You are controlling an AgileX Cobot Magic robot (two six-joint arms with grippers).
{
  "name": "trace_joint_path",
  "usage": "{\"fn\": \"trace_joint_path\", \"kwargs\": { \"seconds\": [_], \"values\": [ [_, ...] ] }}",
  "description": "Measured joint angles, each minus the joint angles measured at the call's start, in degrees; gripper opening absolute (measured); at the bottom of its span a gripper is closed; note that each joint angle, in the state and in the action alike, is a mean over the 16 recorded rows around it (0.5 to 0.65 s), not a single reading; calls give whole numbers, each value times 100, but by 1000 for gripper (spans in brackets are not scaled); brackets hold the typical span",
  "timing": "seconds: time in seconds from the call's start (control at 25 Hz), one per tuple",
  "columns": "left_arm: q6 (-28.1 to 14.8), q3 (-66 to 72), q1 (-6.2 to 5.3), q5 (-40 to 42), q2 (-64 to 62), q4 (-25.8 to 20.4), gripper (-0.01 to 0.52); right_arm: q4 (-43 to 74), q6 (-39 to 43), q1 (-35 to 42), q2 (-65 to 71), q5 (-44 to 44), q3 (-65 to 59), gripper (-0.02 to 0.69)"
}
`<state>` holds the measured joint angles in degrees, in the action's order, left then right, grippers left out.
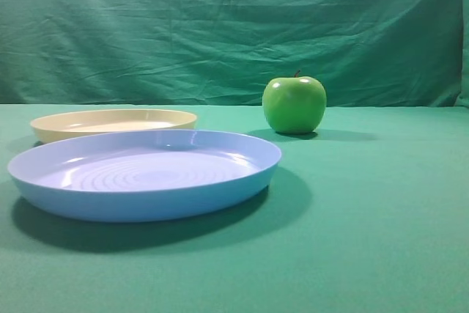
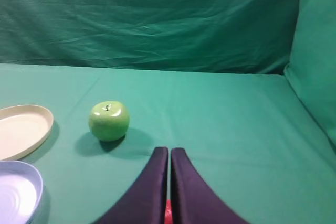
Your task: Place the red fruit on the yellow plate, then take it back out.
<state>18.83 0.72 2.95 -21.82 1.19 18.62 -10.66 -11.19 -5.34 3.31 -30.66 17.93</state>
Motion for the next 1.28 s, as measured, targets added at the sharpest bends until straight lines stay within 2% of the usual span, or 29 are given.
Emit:
{"fn": "trace_joint_path", "kwargs": {
  "seconds": [0.48,1.28],
  "values": [
    [0,0,0,0,0,0,0,-194,4,349,-399,1295,-1667,0],
    [0,0,0,0,0,0,0,-115,-37,354,-399,879,-1941,0]
  ]
}}
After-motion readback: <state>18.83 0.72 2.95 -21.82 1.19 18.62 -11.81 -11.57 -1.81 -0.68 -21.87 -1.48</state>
